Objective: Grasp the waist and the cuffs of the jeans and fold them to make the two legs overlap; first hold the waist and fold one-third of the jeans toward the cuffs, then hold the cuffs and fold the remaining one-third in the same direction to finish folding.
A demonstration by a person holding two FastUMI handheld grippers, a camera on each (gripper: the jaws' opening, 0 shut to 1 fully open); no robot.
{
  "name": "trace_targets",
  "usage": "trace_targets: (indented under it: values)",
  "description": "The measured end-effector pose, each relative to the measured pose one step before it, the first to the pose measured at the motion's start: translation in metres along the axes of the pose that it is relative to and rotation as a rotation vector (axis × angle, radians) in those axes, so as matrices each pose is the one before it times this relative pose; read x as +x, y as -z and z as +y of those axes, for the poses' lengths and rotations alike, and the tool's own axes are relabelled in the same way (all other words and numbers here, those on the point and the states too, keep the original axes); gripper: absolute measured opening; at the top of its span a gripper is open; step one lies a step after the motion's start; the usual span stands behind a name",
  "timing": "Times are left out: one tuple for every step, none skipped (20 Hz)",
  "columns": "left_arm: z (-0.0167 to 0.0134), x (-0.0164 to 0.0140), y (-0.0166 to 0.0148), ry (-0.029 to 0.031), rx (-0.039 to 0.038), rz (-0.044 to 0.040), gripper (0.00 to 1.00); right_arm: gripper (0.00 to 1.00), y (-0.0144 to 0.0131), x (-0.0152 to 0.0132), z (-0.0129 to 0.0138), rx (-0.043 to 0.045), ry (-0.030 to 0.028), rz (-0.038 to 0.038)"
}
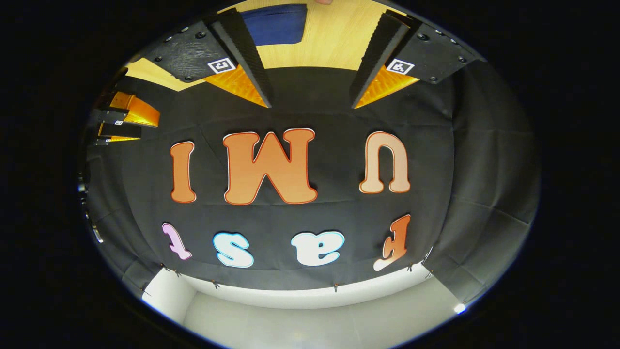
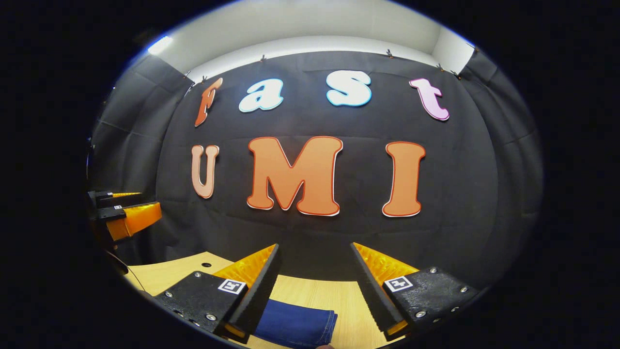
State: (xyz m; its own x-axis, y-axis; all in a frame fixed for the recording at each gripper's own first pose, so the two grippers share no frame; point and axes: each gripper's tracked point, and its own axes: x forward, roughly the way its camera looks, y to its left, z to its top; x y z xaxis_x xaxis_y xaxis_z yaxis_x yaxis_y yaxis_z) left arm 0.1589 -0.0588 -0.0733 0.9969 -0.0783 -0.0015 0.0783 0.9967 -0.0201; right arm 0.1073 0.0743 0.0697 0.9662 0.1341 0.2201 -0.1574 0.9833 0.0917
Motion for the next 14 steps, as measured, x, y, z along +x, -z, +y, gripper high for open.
trace_targets:
  values:
    - [-0.00056,-0.00078,-0.00086,0.00719,-0.00668,-0.00116,0.95,0.89,-0.00003,0.00037,0.00145,-0.00412,-0.00479,-0.00408]
    - [0.00052,-0.00008,-0.00055,0.00127,0.00209,0.00307,0.95,0.89,0.00071,-0.00005,0.00132,-0.00009,-0.00613,0.00001]
    - [-0.00053,-0.00014,0.00121,0.00531,0.00566,0.00380,0.95,0.89,0.00082,-0.00044,0.00265,0.00112,-0.00651,0.00184]
    - [-0.00106,0.00080,-0.00050,0.00484,0.00167,0.00128,0.95,0.89,0.00101,-0.00021,0.00012,0.00085,-0.00153,0.00551]
    - [-0.00088,0.00155,-0.00010,0.01038,-0.00353,0.00053,0.95,0.89,0.00177,0.00067,0.00104,0.00381,-0.00436,0.00622]
    - [0.00004,0.00065,-0.00082,0.00831,-0.00413,-0.00114,0.95,0.89,0.00129,0.00021,-0.00119,0.00270,0.00005,0.00791]
    - [0.00019,0.00204,-0.00098,0.01251,-0.00147,-0.00243,0.95,0.89,0.00073,0.00197,-0.00203,0.00511,-0.00164,0.00441]
    - [-0.00040,0.00023,-0.00050,0.00924,0.00188,-0.00310,0.95,0.89,0.00006,0.00135,-0.00135,0.00289,0.00426,0.00285]
    - [-0.00059,0.00259,0.00111,0.00413,0.00399,-0.00497,0.95,0.89,-0.00024,0.00032,-0.00042,0.00294,0.00030,-0.00139]
    - [-0.00108,-0.00077,-0.00050,0.00420,-0.00009,-0.00055,0.95,0.89,-0.00107,-0.00026,-0.00031,-0.00231,-0.00003,-0.00319]
    - [-0.00070,0.00241,-0.00054,0.00153,-0.00243,-0.00220,0.95,0.89,0.00020,-0.00048,-0.00257,-0.00401,0.00282,-0.00144]
    - [-0.00077,0.00143,-0.00023,0.00107,-0.00599,-0.00077,0.95,0.89,0.00028,-0.00012,0.00141,-0.00235,-0.00564,-0.00152]
    - [-0.00045,0.00280,0.00081,-0.00037,-0.00609,0.00060,0.97,0.89,0.00110,-0.00038,-0.00066,-0.00103,0.00059,0.00451]
    - [-0.00039,-0.00008,-0.00011,-0.00411,-0.00734,0.00359,0.95,0.82,0.00117,-0.00073,0.00188,0.00518,-0.00820,0.00623]
